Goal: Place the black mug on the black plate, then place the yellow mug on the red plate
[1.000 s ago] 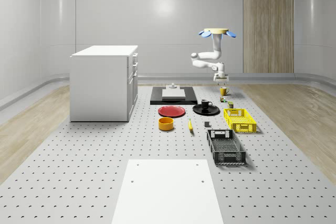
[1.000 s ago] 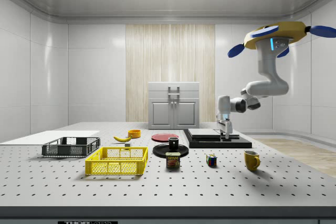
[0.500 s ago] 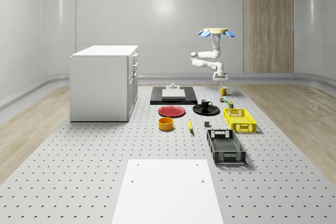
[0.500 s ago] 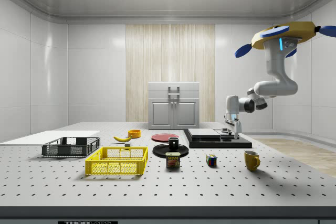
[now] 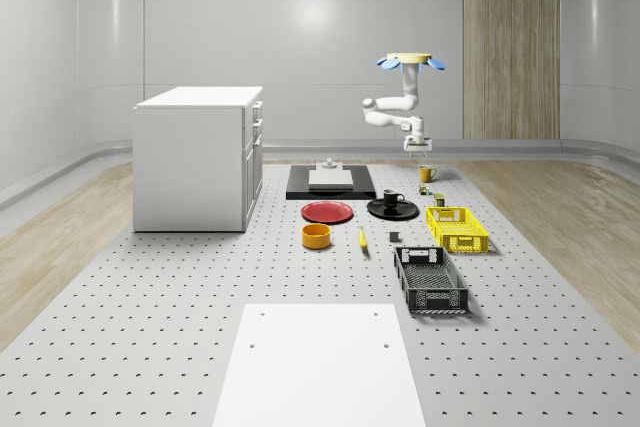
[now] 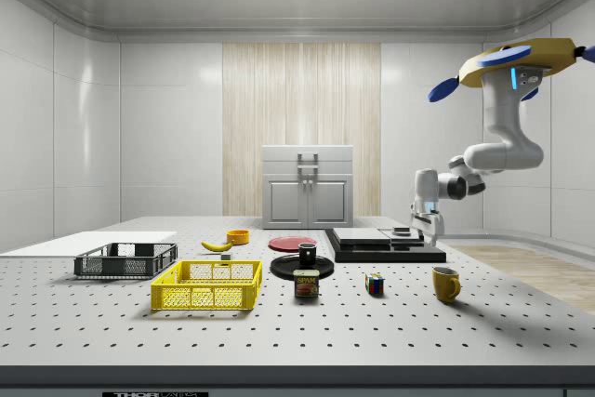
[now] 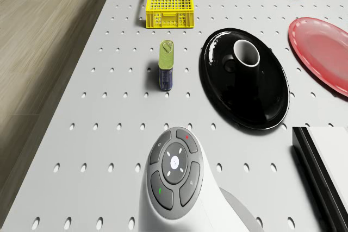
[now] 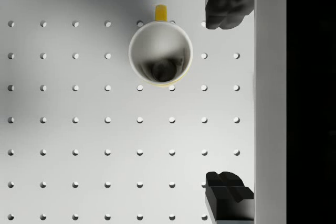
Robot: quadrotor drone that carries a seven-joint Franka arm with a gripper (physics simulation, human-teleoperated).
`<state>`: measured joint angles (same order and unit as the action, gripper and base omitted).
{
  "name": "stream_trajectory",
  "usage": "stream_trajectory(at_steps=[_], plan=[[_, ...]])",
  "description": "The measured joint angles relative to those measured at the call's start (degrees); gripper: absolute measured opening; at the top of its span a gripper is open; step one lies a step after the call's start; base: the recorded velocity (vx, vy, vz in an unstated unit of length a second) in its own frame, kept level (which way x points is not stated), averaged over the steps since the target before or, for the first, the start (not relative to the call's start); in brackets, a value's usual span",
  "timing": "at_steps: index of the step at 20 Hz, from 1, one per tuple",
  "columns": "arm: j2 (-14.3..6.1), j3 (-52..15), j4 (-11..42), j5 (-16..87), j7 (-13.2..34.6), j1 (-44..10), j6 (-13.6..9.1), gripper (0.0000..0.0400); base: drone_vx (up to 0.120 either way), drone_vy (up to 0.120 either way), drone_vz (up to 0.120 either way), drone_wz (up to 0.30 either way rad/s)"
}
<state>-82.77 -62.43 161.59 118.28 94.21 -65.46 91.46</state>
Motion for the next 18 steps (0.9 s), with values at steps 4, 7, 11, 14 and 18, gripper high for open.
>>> stream_trajectory(at_steps=[4,7,11,14,18], plan=[[0.1,0.0,0.0,0.0,0.0,0.0,-0.1,0.0400,-0.120,0.000,0.000,0.000],[0.1,0.0,0.0,0.0,0.0,0.1,-0.1,0.0400,-0.040,0.000,0.000,0.000],[0.1,0.0,0.0,0.1,-0.1,0.1,-0.1,0.0400,0.000,0.000,-0.110,0.000],[0.2,0.0,0.0,0.1,-0.1,0.1,-0.2,0.0400,0.000,0.013,-0.107,0.000],[0.2,0.1,0.0,0.1,-0.1,0.1,-0.2,0.0400,0.000,0.100,0.000,0.000]])
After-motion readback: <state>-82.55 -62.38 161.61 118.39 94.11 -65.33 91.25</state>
